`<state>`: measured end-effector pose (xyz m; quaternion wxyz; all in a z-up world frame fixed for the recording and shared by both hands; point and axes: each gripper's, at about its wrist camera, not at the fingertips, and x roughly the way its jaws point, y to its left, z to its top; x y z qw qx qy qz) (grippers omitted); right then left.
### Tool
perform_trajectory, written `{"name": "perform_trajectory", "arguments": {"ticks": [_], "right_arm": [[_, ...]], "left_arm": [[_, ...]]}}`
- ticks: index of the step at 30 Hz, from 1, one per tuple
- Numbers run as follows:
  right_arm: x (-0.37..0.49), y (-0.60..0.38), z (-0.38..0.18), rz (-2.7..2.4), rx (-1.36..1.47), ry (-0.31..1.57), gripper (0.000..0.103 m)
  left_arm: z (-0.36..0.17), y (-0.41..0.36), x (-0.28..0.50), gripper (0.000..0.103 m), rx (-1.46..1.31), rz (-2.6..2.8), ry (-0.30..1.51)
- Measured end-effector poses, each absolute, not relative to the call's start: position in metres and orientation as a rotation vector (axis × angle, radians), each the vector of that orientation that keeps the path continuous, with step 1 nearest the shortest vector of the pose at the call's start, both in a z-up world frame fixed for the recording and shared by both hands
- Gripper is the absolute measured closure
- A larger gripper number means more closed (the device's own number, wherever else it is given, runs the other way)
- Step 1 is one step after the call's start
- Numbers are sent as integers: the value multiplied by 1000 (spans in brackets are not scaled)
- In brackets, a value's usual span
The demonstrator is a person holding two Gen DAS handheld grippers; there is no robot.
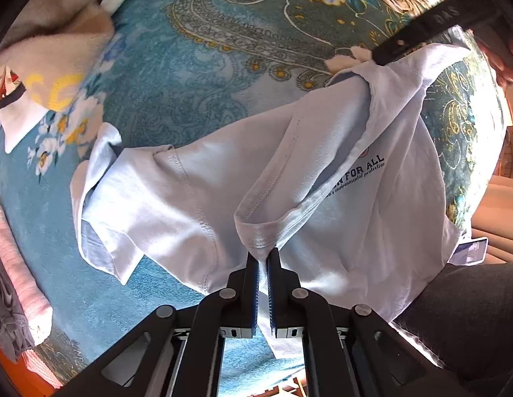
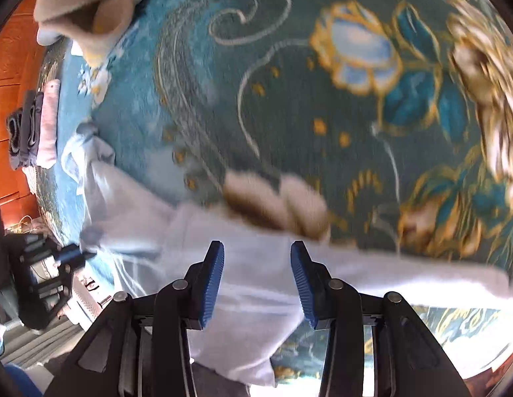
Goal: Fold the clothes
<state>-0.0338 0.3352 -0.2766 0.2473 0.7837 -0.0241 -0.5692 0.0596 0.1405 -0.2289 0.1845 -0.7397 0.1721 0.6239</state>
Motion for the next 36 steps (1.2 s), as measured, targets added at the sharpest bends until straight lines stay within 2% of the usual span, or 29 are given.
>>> {"name": "perform_trajectory", "arguments": {"ticks": [5,10,12,13,20,21,22,24,29,36], "right_arm": [[-41,315,-298,-1438,2193,-23,60],[-20,311,-295,-1417,2179,27,62],[-14,313,-290,-1427,2172,22,89],[-11,315,-288,-1434,2169,22,92],[-27,335,-258,-1594,2106,-96,99],[-34,341,-252,-1632,2095,-131,100],[-42,346,-248,-1668,2086,-168,100],[-57,354,-241,-1723,2071,-221,100],[-90,382,-226,-1801,2046,-236,100],[-97,384,-228,-1868,2063,-287,100]], "left_arm": [[-226,139,57,97,-2101,1765,482],[-231,131,57,97,-2155,1766,452],[-234,128,57,97,-2175,1762,440],[-235,127,57,97,-2186,1761,433],[-236,118,43,96,-2218,1825,363],[-236,118,39,88,-2209,1834,376],[-237,119,36,72,-2200,1843,389],[-239,121,29,52,-2182,1861,414],[-242,124,11,51,-2136,1909,469],[-245,139,-45,51,-2063,1886,392]]}}
